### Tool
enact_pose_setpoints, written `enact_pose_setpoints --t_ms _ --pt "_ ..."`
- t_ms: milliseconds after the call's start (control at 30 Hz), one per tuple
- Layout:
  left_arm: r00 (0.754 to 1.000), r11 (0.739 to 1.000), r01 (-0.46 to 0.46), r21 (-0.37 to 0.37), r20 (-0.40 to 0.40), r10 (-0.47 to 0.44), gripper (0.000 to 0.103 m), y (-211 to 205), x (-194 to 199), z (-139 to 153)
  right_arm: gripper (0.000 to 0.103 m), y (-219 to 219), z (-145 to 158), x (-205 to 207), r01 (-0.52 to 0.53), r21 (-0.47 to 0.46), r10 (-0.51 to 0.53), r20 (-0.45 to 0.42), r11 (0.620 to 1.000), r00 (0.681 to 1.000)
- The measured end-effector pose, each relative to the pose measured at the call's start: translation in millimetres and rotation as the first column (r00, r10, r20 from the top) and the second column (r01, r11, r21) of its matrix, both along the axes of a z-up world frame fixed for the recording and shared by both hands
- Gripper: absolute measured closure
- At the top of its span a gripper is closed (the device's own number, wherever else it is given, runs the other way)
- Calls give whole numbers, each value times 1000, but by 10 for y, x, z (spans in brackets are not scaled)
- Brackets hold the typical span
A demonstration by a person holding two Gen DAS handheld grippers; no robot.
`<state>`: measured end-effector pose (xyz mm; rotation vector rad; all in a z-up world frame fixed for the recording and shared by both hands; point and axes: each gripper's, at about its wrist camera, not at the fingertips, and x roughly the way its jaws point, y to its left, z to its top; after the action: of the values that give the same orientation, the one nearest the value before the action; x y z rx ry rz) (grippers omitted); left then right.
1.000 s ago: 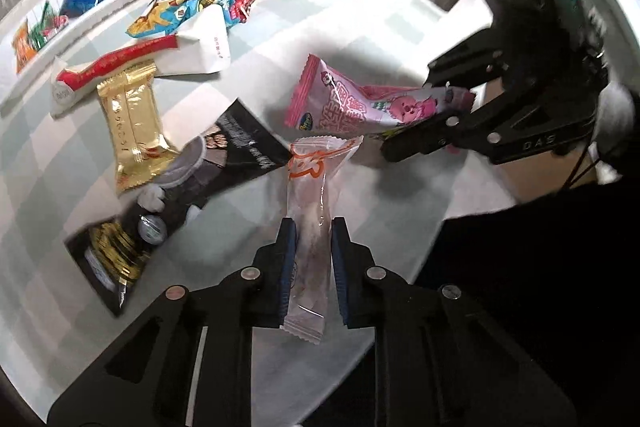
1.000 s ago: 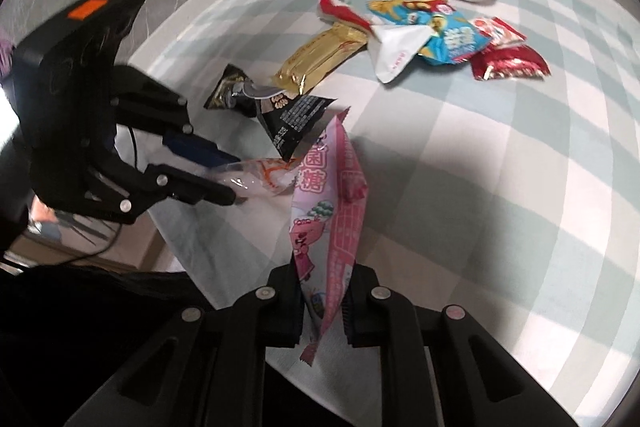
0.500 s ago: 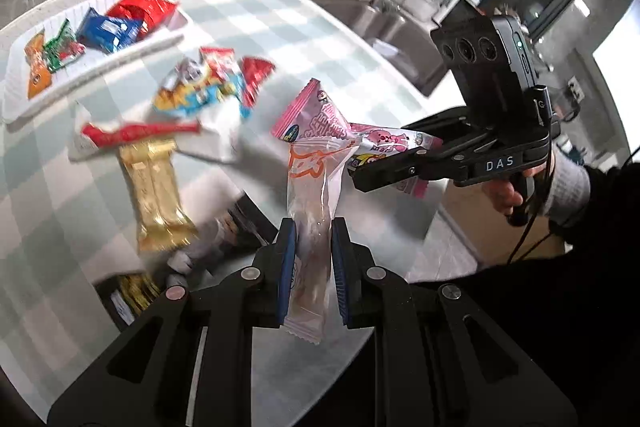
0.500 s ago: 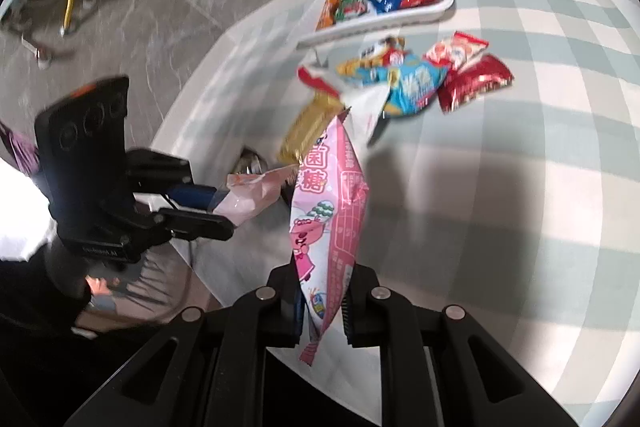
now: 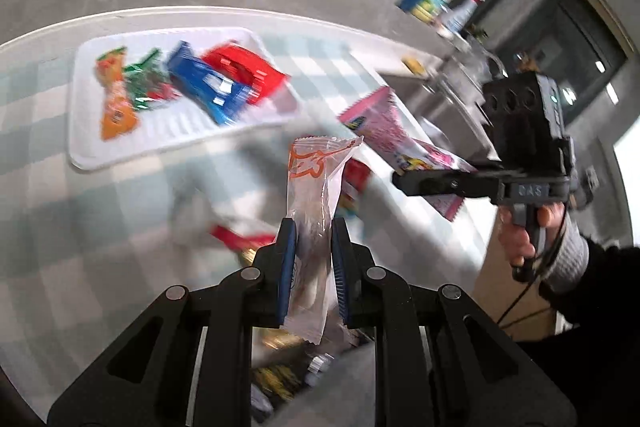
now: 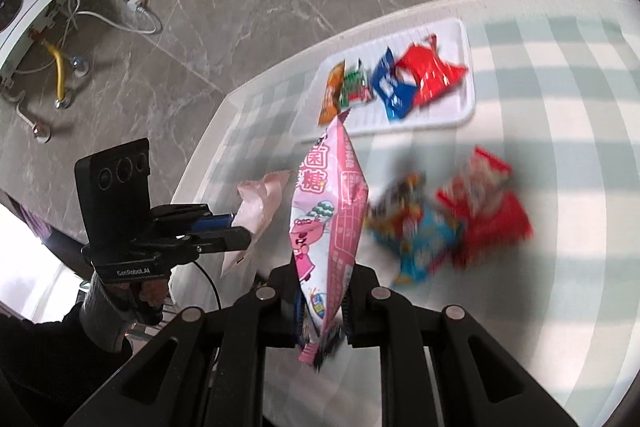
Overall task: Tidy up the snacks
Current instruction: 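Lower both packets into the white tray and open both tools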
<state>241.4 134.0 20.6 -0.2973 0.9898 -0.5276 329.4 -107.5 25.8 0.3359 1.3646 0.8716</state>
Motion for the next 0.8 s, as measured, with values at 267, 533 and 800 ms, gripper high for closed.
enact_pose_setpoints --t_ms 267,533,800 --pt "990 990 -140 -35 -37 139 87 659 684 -115 87 503 -194 578 14 -12 -14 -20 1000 1000" --pt "973 974 -225 -13 -65 224 87 1156 1301 -325 87 996 -562 1052 41 -18 -42 -83 999 996" --pt "954 957 -287 33 -75 289 86 1461 1719 -601 84 1397 -906 1420 45 -70 -52 -94 997 994"
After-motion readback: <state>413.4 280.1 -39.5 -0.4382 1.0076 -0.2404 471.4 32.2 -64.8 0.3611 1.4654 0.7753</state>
